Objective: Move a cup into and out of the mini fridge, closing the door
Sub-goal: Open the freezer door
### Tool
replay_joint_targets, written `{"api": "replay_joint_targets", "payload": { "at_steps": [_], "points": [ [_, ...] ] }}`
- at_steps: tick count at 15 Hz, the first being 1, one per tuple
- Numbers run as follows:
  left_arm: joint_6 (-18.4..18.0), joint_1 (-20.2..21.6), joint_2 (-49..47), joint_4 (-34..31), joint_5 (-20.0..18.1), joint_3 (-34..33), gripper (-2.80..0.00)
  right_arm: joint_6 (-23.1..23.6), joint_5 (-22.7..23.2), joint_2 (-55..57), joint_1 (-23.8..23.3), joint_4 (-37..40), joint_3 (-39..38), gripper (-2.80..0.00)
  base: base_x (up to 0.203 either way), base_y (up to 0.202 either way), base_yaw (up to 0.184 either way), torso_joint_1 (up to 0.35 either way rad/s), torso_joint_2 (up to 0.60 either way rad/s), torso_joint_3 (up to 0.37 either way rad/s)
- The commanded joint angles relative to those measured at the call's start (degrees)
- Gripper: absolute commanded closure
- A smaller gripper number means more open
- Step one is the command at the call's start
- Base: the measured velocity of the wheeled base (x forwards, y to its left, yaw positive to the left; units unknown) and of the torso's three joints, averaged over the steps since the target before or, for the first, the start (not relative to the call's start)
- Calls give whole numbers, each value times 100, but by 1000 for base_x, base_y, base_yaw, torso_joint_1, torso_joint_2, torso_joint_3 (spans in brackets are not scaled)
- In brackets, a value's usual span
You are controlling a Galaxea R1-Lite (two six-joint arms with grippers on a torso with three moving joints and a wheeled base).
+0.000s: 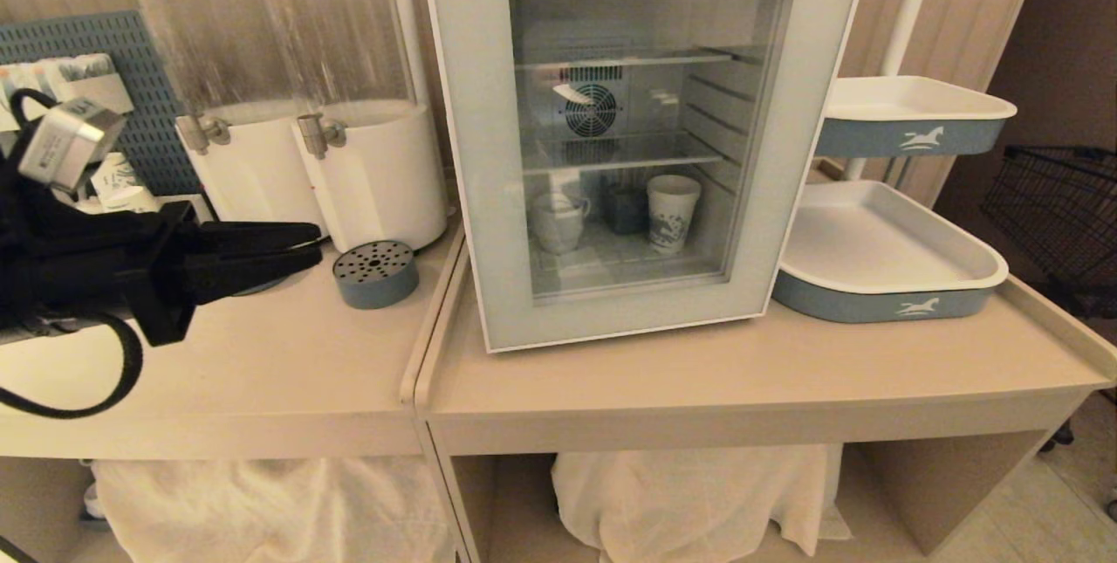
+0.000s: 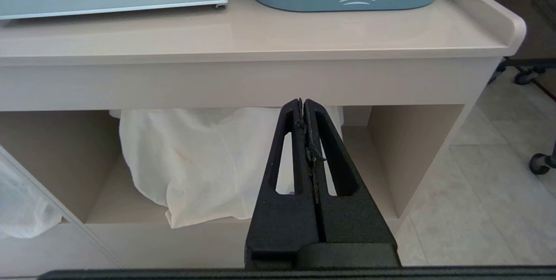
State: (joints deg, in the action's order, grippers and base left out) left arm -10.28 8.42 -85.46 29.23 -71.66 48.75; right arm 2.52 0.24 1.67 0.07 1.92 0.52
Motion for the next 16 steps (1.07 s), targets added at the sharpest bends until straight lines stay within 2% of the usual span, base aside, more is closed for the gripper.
{"api": "replay_joint_targets", "payload": {
  "at_steps": [1, 5, 7, 8, 12, 14, 16],
  "points": [
    [-29, -290, -261, 17, -34, 64, -280, 3, 2, 9, 1, 2, 0, 0, 0, 0, 0, 0, 0, 0],
    [-374, -544, -773, 374, 4, 190, -280, 3, 2, 0, 1, -16, 0, 0, 0, 0, 0, 0, 0, 0],
    [-469, -604, -928, 657, 164, 164, -280, 3, 2, 0, 1, -16, 0, 0, 0, 0, 0, 0, 0, 0],
    [-435, -620, -1047, 778, 377, 202, -280, 3, 2, 0, 1, -16, 0, 0, 0, 0, 0, 0, 0, 0],
    [-165, -786, -1216, 812, 1147, 237, -280, -6, 2, 0, 1, -16, 0, 0, 0, 0, 0, 0, 0, 0],
    [-51, -802, -1220, 803, 1248, 283, -280, -6, 2, 0, 1, -16, 0, 0, 0, 0, 0, 0, 0, 0],
    [616, -815, -1178, 811, 1638, 360, -280, -6, 2, 0, 1, -16, 0, 0, 0, 0, 0, 0, 0, 0]
  ]
}}
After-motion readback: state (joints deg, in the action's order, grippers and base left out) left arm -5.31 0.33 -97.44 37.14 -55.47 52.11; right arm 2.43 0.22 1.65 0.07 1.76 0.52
